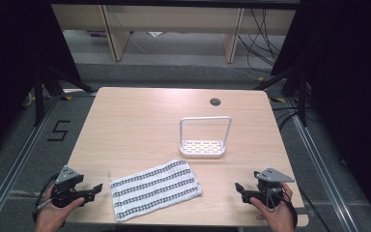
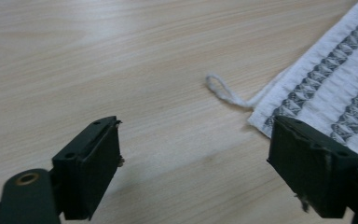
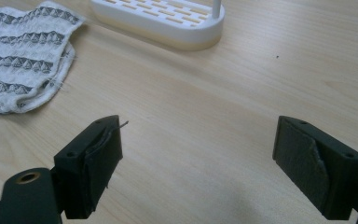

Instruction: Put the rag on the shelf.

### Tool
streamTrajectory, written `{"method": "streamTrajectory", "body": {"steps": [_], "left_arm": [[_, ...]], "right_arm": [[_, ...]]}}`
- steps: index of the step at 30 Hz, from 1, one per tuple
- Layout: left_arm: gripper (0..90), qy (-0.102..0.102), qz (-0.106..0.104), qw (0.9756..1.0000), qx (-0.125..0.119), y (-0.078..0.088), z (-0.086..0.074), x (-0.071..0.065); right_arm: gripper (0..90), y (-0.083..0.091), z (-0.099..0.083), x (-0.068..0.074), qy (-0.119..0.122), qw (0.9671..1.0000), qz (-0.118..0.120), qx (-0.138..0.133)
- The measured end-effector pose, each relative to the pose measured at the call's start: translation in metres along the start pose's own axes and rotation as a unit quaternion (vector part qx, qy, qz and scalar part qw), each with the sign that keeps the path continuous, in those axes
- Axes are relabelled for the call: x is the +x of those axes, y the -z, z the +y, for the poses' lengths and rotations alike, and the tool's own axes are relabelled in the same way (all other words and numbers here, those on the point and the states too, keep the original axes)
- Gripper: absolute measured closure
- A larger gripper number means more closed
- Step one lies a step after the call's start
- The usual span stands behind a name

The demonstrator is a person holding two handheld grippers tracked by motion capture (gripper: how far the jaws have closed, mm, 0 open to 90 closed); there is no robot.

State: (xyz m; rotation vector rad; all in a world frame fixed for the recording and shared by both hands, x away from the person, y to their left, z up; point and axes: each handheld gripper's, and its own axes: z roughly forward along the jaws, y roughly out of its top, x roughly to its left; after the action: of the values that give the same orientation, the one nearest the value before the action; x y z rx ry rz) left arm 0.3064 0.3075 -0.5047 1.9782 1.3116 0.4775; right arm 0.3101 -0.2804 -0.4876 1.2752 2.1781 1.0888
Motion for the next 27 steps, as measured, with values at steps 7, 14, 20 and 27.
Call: {"method": "streamTrajectory", "body": {"steps": [7, 14, 20, 27], "left_arm": [[15.1, 0.002, -0.001, 1.0, -0.004, 0.001, 0.003, -0.002], [15.1, -0.011, -0.009, 0.9999, -0.007, -0.002, 0.011, -0.012], [15.1, -0.016, -0.029, 0.9994, -0.015, -0.006, 0.021, -0.021], [16.1, -0.043, -0.064, 0.997, -0.012, -0.016, 0.04, -0.038]], "right_arm": [[16.1, -0.001, 0.001, 0.002, 0.002, 1.0, 0.004, -0.006], [17.9, -0.002, 0.003, 0.006, 0.012, 0.9998, 0.017, -0.005], [19.2, -0.002, 0.004, 0.009, 0.01, 0.9997, 0.02, -0.005], [20.7, -0.003, 0.005, 0.018, 0.017, 0.9995, 0.028, -0.002]]}}
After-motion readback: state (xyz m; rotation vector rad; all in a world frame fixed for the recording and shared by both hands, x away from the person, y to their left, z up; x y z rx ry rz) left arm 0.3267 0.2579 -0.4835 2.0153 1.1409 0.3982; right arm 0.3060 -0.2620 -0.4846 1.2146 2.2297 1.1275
